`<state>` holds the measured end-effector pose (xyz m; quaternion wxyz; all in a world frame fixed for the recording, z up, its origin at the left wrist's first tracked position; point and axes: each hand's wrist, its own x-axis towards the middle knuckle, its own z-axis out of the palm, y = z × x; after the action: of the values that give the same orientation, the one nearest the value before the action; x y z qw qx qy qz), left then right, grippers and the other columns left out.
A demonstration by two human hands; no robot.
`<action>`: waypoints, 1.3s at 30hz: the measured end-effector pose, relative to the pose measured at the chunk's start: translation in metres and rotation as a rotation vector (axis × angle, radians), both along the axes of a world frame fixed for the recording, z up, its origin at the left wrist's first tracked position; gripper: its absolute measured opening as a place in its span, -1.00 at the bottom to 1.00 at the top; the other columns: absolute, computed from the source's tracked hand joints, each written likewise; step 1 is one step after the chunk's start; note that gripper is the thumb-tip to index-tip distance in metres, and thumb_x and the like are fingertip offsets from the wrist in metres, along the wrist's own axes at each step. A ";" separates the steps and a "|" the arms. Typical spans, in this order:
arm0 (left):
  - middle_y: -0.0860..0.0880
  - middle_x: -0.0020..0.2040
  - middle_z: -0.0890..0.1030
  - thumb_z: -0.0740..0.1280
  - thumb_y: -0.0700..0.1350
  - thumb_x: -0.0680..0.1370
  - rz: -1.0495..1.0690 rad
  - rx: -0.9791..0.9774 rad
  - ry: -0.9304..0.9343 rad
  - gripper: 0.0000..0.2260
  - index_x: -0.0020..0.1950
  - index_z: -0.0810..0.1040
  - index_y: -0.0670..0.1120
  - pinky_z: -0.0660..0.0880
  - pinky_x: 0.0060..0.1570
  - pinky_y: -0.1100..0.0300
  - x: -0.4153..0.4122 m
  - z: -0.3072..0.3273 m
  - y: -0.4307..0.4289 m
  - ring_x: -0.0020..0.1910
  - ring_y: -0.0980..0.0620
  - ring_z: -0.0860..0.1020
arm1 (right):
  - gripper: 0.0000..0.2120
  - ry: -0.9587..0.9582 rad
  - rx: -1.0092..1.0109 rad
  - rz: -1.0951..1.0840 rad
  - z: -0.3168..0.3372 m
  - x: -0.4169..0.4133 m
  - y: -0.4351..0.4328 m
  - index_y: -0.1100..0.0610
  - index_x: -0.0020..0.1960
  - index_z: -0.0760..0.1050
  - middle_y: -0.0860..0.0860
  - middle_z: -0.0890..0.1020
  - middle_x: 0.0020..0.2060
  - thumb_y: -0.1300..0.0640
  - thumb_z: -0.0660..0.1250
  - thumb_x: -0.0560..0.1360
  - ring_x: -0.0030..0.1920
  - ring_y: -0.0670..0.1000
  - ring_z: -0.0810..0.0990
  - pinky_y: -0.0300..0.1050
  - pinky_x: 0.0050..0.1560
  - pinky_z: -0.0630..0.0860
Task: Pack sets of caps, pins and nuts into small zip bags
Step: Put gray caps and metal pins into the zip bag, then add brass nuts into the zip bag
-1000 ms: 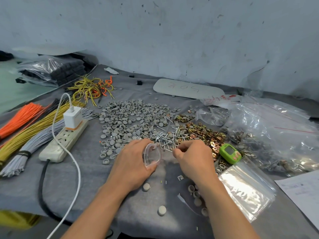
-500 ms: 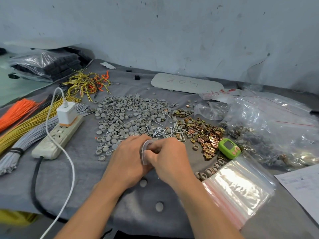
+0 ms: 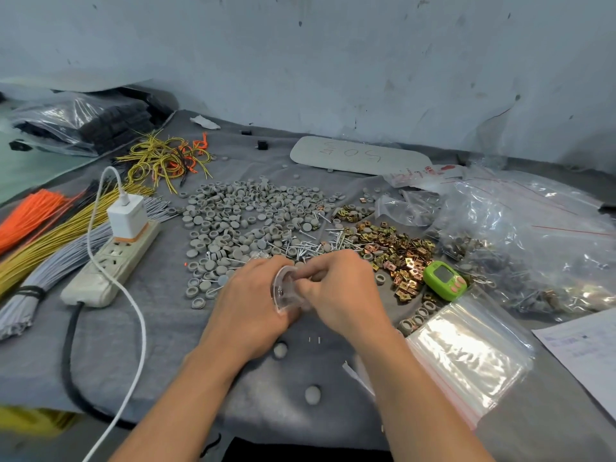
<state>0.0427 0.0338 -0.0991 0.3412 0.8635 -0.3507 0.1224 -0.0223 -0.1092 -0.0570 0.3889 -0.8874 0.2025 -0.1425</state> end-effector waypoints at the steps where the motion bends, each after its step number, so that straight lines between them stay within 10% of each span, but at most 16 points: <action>1: 0.22 -0.05 0.55 0.51 0.11 0.37 0.010 -0.001 -0.005 -0.68 0.06 0.52 0.17 0.42 -0.08 0.19 0.000 -0.001 0.000 -0.01 0.19 0.49 | -0.89 0.004 -0.004 -0.024 0.001 -0.003 -0.009 -0.09 -0.21 0.74 -0.17 0.68 -0.40 0.10 0.54 0.44 -0.38 -0.19 0.64 -0.39 -0.41 0.50; 8: 0.24 -0.02 0.53 0.53 0.12 0.38 0.016 0.009 -0.026 -0.65 0.11 0.52 0.18 0.42 -0.05 0.21 0.000 -0.002 0.002 -0.02 0.17 0.49 | -0.68 0.149 -0.156 -0.372 0.007 -0.033 -0.069 -0.08 0.18 0.69 -0.04 0.72 0.11 0.22 0.44 0.50 0.11 0.08 0.66 0.08 0.20 0.62; 25: 0.26 0.00 0.50 0.56 0.06 0.36 0.020 0.053 -0.028 -0.59 0.15 0.52 0.19 0.34 -0.01 0.27 0.001 -0.002 0.000 -0.01 0.22 0.45 | -0.71 0.235 -0.178 -0.124 0.001 -0.039 -0.078 -0.07 -0.22 0.59 0.01 0.69 -0.21 0.28 0.31 0.54 -0.28 -0.02 0.61 -0.21 -0.37 0.43; 34: 0.26 -0.01 0.50 0.55 0.09 0.37 0.023 0.052 -0.034 -0.60 0.15 0.52 0.19 0.33 -0.04 0.31 0.002 -0.004 0.001 -0.02 0.22 0.45 | -0.55 0.106 0.236 -0.086 0.005 -0.037 -0.062 0.08 0.08 0.64 0.03 0.67 0.16 0.54 0.16 0.57 -0.06 0.04 0.75 -0.06 -0.01 0.70; 39: 0.26 -0.01 0.49 0.56 0.11 0.37 0.026 0.050 -0.035 -0.60 0.15 0.52 0.20 0.34 -0.05 0.29 0.002 -0.004 0.000 -0.03 0.23 0.46 | -0.75 -0.050 0.367 -0.058 0.001 -0.041 -0.062 0.13 -0.01 0.68 0.10 0.76 -0.16 0.42 0.31 0.60 -0.23 0.05 0.76 -0.08 -0.14 0.71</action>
<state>0.0449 0.0341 -0.1033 0.3117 0.8740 -0.3481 0.1332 -0.0629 -0.1712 -0.0557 0.5448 -0.7915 0.2408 -0.1366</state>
